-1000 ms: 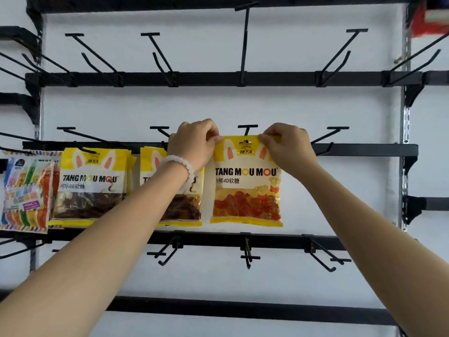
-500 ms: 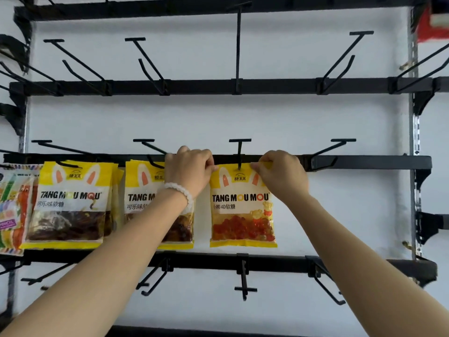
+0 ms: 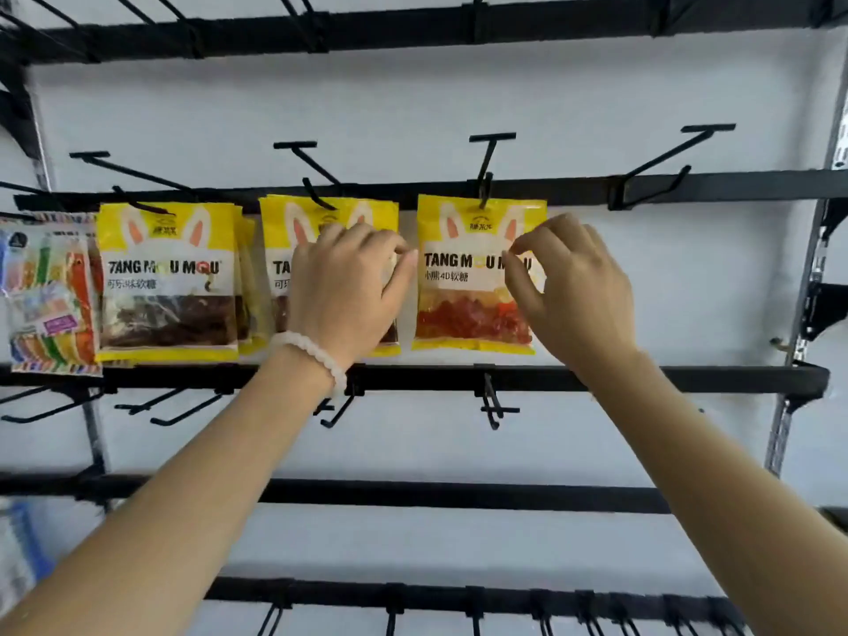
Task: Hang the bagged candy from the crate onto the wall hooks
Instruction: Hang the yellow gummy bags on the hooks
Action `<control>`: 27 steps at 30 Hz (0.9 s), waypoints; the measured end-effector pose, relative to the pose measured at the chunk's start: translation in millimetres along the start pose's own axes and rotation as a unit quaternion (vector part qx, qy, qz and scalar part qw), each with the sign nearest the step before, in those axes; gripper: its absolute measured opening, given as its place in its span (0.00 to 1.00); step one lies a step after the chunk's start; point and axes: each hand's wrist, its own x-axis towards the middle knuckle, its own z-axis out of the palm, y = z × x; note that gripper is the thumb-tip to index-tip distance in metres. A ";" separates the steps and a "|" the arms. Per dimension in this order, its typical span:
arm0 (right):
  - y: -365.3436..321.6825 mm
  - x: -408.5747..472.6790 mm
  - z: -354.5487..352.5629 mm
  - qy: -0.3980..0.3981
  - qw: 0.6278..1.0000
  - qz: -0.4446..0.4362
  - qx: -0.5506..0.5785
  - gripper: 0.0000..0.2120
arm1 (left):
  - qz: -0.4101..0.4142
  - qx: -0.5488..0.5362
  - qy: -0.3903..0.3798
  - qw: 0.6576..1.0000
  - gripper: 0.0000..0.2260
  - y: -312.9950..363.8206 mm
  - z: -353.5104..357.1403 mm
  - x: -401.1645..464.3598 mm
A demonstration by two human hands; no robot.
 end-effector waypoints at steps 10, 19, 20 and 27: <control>-85.2 -148.9 -38.1 -0.119 0.993 -0.007 0.019 0.11 | -0.013 -0.073 -0.094 0.993 0.11 17.2 -26.4 -169.6; -121.4 -316.0 -54.2 -0.335 0.938 0.062 0.065 0.11 | -0.135 -0.045 -0.290 0.947 0.15 54.2 -55.7 -338.7; -124.5 -334.3 -56.7 -0.359 0.928 0.070 0.066 0.11 | -0.152 -0.039 -0.312 0.937 0.16 59.8 -59.3 -356.9; -142.6 -457.8 -80.1 -0.524 0.842 0.107 0.075 0.12 | -0.216 0.019 -0.462 0.860 0.15 89.6 -84.0 -492.4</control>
